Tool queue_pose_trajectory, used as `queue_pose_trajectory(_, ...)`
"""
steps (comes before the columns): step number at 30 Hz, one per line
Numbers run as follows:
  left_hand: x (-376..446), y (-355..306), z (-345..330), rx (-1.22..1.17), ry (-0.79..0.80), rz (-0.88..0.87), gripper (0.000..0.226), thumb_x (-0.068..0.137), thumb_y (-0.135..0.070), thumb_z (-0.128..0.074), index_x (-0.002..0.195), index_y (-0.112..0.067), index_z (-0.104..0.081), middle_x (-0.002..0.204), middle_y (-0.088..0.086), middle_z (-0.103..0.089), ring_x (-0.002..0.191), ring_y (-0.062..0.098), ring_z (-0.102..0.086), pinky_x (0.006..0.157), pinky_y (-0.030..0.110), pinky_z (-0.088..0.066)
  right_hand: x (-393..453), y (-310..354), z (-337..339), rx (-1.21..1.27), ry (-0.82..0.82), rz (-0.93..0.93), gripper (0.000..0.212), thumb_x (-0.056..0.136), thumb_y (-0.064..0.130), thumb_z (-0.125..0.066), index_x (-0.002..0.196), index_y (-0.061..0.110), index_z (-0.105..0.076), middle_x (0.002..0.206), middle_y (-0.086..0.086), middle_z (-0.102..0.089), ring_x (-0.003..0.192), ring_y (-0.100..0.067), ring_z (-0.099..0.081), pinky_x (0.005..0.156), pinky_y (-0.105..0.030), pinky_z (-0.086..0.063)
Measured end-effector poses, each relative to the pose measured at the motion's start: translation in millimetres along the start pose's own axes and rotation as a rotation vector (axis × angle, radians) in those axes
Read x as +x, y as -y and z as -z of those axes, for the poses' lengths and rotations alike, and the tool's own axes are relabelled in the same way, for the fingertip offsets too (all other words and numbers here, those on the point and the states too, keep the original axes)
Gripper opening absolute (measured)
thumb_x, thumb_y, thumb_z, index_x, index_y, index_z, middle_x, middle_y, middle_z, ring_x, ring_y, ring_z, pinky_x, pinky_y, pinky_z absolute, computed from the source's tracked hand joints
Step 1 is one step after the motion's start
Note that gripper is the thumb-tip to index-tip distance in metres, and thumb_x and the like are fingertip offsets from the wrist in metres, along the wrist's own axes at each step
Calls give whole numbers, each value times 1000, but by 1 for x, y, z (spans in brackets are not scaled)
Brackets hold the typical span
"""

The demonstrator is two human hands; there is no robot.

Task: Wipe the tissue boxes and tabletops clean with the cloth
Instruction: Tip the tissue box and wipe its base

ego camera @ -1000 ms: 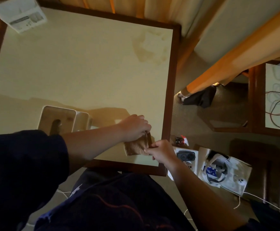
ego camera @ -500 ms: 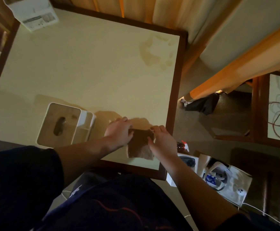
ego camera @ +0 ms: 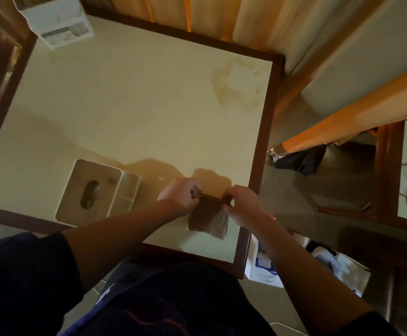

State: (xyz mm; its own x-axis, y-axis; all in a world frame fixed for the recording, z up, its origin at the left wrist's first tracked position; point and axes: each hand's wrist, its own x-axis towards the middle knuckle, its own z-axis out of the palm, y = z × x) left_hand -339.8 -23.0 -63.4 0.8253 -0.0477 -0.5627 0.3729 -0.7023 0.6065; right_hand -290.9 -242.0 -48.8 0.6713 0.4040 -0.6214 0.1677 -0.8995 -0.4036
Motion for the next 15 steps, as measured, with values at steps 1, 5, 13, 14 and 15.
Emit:
queue_pose_trajectory(1, 6, -1, 7, 13, -2, -20, 11, 80, -34, -63, 90, -34, -69, 95, -7, -75, 89, 18, -69, 82, 39, -59, 6, -2, 9, 29, 0, -2, 12, 99, 26, -69, 111, 27, -72, 112, 7, -64, 103, -11, -55, 88, -31, -47)
queue_pose_trajectory(5, 41, -13, 39, 3, -69, -26, 16, 76, -44, -59, 83, -35, -70, 93, -7, -74, 90, 19, -69, 80, 37, -58, 45, -2, 46, 104, -46, 3, 10, 97, 28, -71, 106, 31, -73, 107, 11, -69, 102, -12, -63, 89, -35, -54)
queue_pose_trajectory(13, 156, -42, 106, 29, -289, -96, 10, 91, -18, -70, 99, -21, -77, 103, 1, -74, 90, 20, -65, 74, 26, -44, 147, 14, 106, 40, -363, -100, 10, 99, 34, -67, 109, 31, -69, 102, 9, -70, 93, -14, -68, 78, -38, -62)
queue_pose_trajectory(14, 169, -44, 113, 34, -312, -107, 12, 92, -19, -70, 102, -21, -76, 105, 0, -73, 93, 21, -65, 75, 26, -44, 156, 17, 107, 13, -455, -102, 14, 100, 30, -65, 114, 29, -68, 107, 7, -69, 97, -16, -67, 81, -38, -62)
queue_pose_trajectory(15, 182, -44, 118, 42, -329, -118, 16, 93, -20, -69, 108, -20, -74, 109, 0, -72, 99, 22, -66, 78, 27, -45, 164, 20, 105, -25, -542, -81, 20, 101, 26, -62, 121, 26, -66, 116, 4, -68, 105, -18, -65, 87, -38, -60)
